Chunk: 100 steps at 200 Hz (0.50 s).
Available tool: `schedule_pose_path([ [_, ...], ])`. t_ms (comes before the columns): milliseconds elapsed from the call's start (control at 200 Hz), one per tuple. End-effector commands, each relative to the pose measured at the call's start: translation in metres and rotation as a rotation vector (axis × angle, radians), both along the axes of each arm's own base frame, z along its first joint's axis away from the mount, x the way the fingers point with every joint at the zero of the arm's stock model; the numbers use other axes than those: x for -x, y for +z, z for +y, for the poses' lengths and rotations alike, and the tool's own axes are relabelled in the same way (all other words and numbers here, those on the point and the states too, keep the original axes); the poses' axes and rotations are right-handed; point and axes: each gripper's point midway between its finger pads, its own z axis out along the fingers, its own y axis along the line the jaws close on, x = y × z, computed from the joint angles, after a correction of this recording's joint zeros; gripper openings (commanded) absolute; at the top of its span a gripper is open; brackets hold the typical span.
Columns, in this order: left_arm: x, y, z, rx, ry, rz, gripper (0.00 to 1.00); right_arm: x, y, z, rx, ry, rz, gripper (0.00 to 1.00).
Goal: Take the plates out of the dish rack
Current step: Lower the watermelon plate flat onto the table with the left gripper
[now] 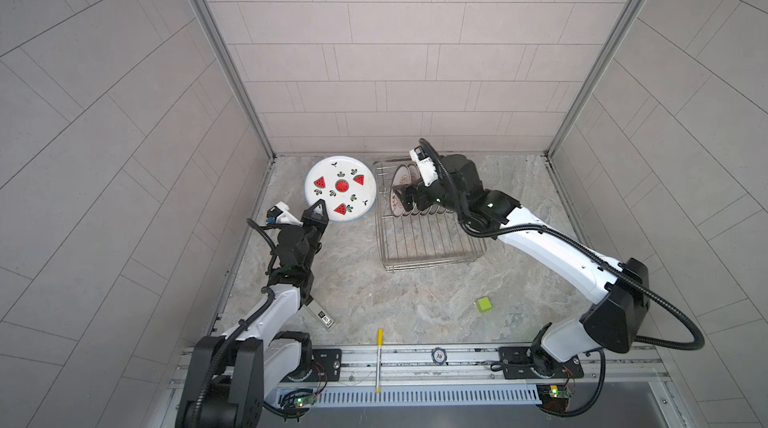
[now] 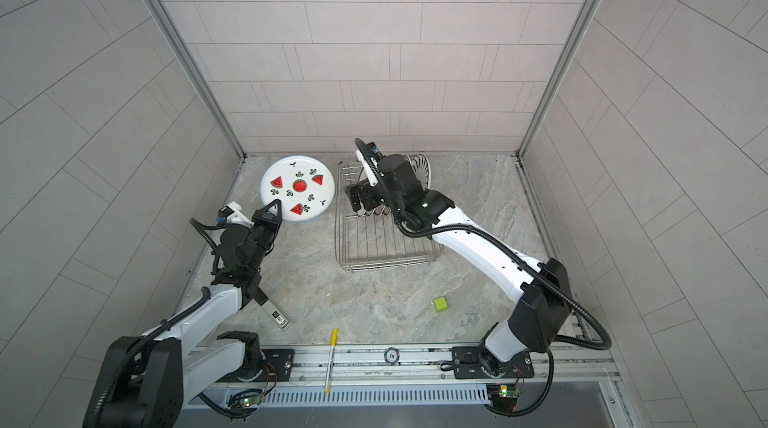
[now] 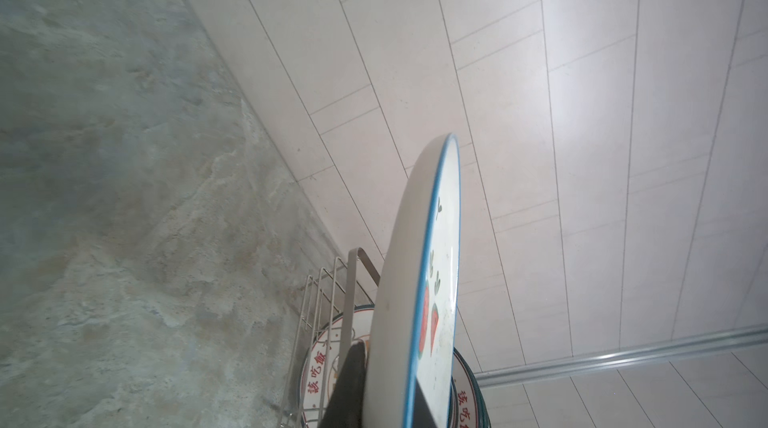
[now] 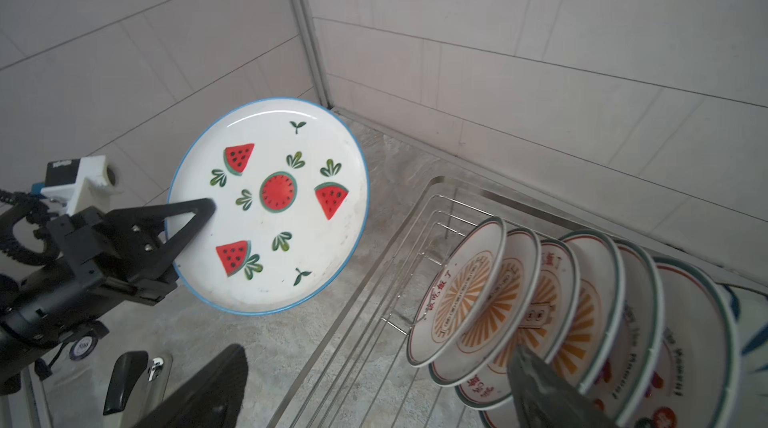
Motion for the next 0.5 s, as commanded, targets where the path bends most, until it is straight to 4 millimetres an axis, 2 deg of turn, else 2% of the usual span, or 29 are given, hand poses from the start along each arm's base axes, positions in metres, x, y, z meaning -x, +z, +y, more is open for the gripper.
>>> schedule_pose_path([
  [0,-0.002,0.032,0.022,0.036,0.085,-0.082,0.00,0.002,-0.012,0.021,0.086,0.055,0.018,0.99],
  [200,-0.005,0.017,0.042,0.005,0.165,-0.036,0.00,0.000,-0.038,0.068,0.169,0.122,0.058,0.99],
  [410,-0.012,0.005,0.054,-0.042,0.222,0.004,0.00,-0.004,-0.063,0.104,0.186,0.190,0.124,0.99],
  [495,-0.019,-0.009,0.064,-0.046,0.268,0.067,0.00,-0.005,-0.074,0.117,0.206,0.209,0.145,0.98],
])
